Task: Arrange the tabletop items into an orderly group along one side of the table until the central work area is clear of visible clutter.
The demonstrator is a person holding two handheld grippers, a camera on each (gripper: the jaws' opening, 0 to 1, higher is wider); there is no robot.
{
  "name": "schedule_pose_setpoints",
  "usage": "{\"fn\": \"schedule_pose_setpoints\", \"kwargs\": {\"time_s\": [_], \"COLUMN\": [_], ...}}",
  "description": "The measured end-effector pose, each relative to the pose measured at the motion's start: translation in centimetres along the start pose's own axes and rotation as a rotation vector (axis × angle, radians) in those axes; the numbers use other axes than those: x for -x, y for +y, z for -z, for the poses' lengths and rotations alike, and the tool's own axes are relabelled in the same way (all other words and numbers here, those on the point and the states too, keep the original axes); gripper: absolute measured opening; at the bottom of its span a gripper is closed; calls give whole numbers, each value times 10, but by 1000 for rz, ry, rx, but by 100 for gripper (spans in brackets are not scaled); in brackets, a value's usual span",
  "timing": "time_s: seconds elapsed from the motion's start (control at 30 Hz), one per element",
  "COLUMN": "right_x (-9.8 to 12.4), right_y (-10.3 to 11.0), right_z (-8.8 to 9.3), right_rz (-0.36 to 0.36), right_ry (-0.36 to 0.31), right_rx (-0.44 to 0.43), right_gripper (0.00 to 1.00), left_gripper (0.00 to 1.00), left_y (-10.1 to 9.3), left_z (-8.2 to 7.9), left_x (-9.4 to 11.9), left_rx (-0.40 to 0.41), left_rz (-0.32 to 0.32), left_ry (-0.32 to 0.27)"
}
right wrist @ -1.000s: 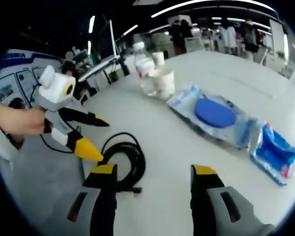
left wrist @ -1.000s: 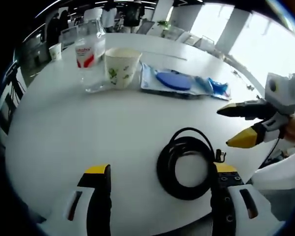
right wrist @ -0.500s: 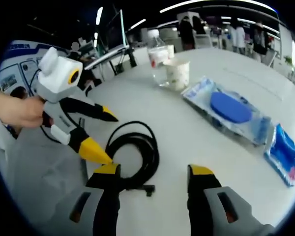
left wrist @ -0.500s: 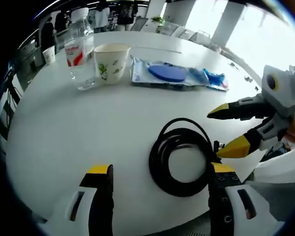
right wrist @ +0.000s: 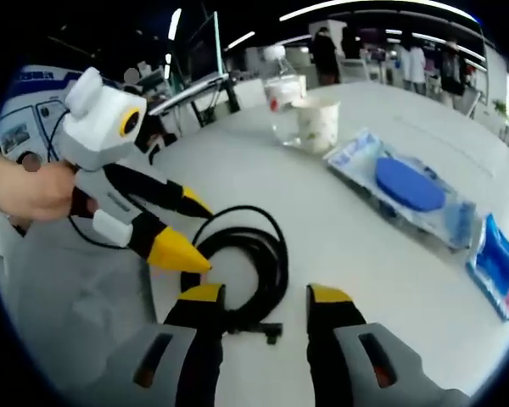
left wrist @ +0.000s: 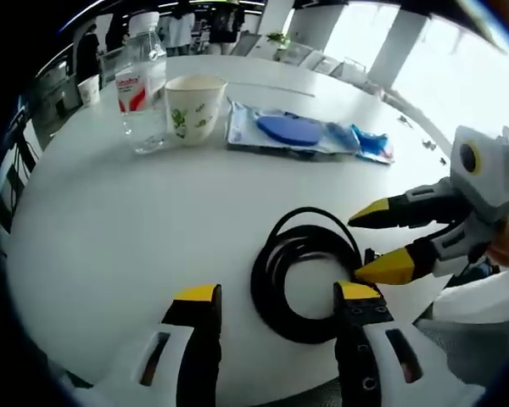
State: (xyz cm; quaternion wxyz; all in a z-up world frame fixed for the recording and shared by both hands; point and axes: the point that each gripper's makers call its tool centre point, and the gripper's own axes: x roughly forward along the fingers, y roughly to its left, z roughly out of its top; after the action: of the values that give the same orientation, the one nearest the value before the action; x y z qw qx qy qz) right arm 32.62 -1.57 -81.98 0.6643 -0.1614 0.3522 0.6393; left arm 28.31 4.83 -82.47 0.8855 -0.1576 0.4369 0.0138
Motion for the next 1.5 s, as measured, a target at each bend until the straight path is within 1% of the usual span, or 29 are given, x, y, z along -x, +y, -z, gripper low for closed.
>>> {"fn": "schedule_pose_setpoints", "kwargs": {"time_s": [0.1, 0.23, 0.27, 0.3, 0.37, 0.4, 0.43, 0.47, 0.5, 0.53, 0.57, 0.6, 0.63, 0.67, 0.7, 0.77, 0.8, 0.87, 0.9, 1.0, 1.2, 1.33, 1.5], "right_x": [-3, -5, -6, -6, -6, -6, -5, -5, -5, -4, -3, -2, -1, 0, -1, 2, 6, 11, 12, 19, 34, 45, 60], "right_y": [1, 1, 1, 2, 2, 1, -3, -2, -4, -5, -5, -1, -6, -5, -4, -5, -7, -11, -9, -8, -21, -30, -39], "right_z": [4, 11, 12, 12, 12, 12, 13, 12, 11, 9, 0, 1, 2, 4, 4, 4, 1, 2, -1, -7, -21, -23, -16], "right_rz": [-3, 5, 0, -1, 3, 10, 30, 26, 29, 33, 21, 1, 28, 27, 26, 25, 27, 35, 24, 24, 53, 76, 116], "right_ry": [11, 26, 20, 11, 17, 18, 31, 31, 33, 29, -9, 12, 33, 51, 45, 35, 18, 19, 5, -9, -73, -101, -121], "right_rx": [5, -5, -10, -22, -32, -27, -19, -35, -71, -86, -104, -141, -128, -94, -97, -167, -203, -192, -208, -211, -254, -273, -295], "right_gripper": [29, 26, 24, 23, 21, 20, 18, 16, 15, 12, 6, 4, 4, 4, 3, 2, 2, 0, 0, 0, 0, 0, 0], "left_gripper": [40, 28, 26, 24, 20, 18, 15, 11, 11, 10, 8, 3, 2, 1, 0, 0, 0, 0, 0, 0, 0, 0, 0], "left_y": [-1, -5, -3, -3, -3, 0, 2, 2, 2, 2, 1, -4, -1, -4, -5, -6, -7, -8, -8, -12, -22, -33, -48], "left_z": [3, 10, 10, 10, 10, 10, 11, 13, 12, 12, 12, 11, 11, 10, 9, 7, 7, 1, -2, -10, -31, -42, -49], "left_x": [-1, -2, -2, -3, -2, -3, -3, -3, -3, -3, -3, -3, -2, -2, -1, 0, 0, 4, 5, 7, 10, 7, 1], "left_rx": [0, 23, 26, 34, 71, 68, 75, 76, 104, 113, 118, 134, 147, 154, 171, 185, 189, 200, 217, 208, 188, 161, 121], "left_rz": [1, 24, 8, 8, 16, 9, -4, -4, 0, 1, 3, 30, 6, 21, 23, 41, 45, 57, 64, 78, 113, 139, 164], "left_ry": [10, 30, 29, 25, 24, 22, 27, 32, 27, 29, 27, 22, 19, 18, 13, 10, 8, -13, -19, -25, -57, -65, -59]}}
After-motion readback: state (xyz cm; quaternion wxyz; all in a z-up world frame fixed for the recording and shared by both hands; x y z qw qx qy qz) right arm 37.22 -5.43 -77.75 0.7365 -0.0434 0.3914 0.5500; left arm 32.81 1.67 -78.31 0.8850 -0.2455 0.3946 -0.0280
